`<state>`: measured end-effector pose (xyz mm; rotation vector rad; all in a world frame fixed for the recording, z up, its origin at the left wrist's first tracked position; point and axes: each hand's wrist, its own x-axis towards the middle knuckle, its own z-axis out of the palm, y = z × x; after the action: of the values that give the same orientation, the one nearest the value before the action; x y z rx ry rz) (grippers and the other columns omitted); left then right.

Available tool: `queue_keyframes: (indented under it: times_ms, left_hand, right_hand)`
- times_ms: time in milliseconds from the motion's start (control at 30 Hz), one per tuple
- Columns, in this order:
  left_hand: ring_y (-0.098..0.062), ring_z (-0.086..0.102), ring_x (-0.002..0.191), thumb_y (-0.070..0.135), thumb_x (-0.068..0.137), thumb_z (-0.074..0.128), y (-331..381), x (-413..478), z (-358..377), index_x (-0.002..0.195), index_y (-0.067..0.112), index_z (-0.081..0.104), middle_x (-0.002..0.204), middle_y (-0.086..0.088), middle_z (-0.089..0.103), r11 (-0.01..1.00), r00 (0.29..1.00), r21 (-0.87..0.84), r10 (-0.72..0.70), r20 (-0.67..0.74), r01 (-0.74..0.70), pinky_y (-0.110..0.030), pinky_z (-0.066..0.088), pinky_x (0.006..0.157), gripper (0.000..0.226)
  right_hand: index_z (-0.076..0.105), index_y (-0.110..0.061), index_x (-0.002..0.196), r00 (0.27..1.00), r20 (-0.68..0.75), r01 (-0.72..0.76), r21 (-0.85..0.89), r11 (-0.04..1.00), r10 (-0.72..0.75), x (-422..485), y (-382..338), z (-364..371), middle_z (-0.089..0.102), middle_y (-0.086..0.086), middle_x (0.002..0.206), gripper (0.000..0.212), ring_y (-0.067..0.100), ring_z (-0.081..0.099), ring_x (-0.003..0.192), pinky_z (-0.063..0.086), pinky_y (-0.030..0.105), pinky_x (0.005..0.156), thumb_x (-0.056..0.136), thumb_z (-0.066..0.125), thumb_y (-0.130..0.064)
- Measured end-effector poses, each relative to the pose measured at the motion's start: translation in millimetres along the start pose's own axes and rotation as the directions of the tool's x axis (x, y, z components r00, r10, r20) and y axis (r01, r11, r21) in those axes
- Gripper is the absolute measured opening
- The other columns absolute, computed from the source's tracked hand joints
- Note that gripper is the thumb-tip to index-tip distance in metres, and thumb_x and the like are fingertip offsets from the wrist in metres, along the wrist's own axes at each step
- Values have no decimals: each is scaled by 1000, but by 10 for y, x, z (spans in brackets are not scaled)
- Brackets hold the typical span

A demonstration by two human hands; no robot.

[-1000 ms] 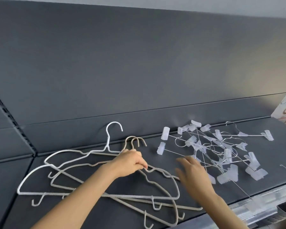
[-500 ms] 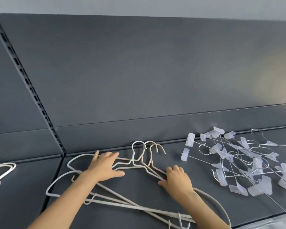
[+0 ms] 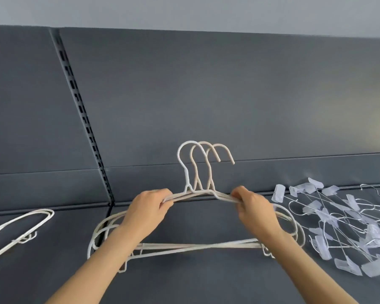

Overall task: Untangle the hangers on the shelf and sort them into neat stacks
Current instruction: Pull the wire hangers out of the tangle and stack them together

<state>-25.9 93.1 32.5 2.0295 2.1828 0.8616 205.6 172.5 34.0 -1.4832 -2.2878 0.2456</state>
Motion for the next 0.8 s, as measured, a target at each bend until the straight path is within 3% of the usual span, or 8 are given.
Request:
queue_keyframes:
  times_ms: [100,267,333,400,467,533,667,800]
  left_hand:
    - [-9,41,52,18,89,56,7,-70,-181,86,16,66,54,9,48,997,997,-56,-55,-60,52,-19,32,54,10]
    - [-15,45,59,17,88,58,-121,-237,-258,94,23,73,71,-10,66,958,975,-178,-223,21,223,-27,37,60,17]
    - [-14,45,59,21,90,55,-160,-268,-256,101,25,71,66,-5,63,947,964,-187,-265,14,262,-28,36,60,19]
    - [-12,48,62,26,94,48,-150,-275,-239,109,26,64,65,8,56,960,963,-88,-268,-4,267,-27,36,60,22]
    - [-16,56,88,29,96,41,-143,-277,-180,119,24,54,91,8,63,967,971,91,-233,-46,237,-30,42,76,27]
    - [-20,52,104,26,98,37,-141,-280,-122,123,22,46,112,4,60,950,969,192,-237,-66,246,-35,38,91,27]
    - [-20,47,87,14,97,33,-129,-294,-234,108,18,47,97,1,56,938,971,253,-234,-39,236,-34,37,83,19]
    - [-18,53,83,24,97,41,-202,-464,-641,102,17,54,91,6,60,963,968,154,-196,-156,220,-32,38,75,16]
  right_hand:
    - [61,-12,107,993,-38,116,136,984,-112,38,-115,-66,63,9,95,24,33,59,89,43,36,77,84,54,-9]
    - [61,-17,104,971,147,161,170,972,-187,23,-238,-29,61,3,98,25,24,58,92,44,33,76,83,62,-29]
    - [58,-18,99,966,161,177,172,969,-205,54,-257,5,61,2,96,20,23,57,88,43,33,73,84,60,-32]
    - [51,-20,93,963,165,194,129,972,-214,86,-264,40,61,2,93,17,23,56,86,42,33,71,86,55,-35]
    - [49,-22,104,962,143,233,29,972,-235,91,-260,99,60,0,100,23,23,56,95,41,32,73,87,54,-37]
    - [47,-21,121,965,92,250,-33,968,-246,70,-247,159,61,-1,108,35,23,56,102,42,32,77,88,53,-32]
    - [52,-20,124,961,60,257,161,953,-270,52,-256,172,65,0,107,37,24,60,99,45,32,75,88,54,-16]
    - [57,-22,113,943,133,236,379,895,-305,88,-449,71,67,-5,96,30,18,62,87,45,24,75,86,59,-12]
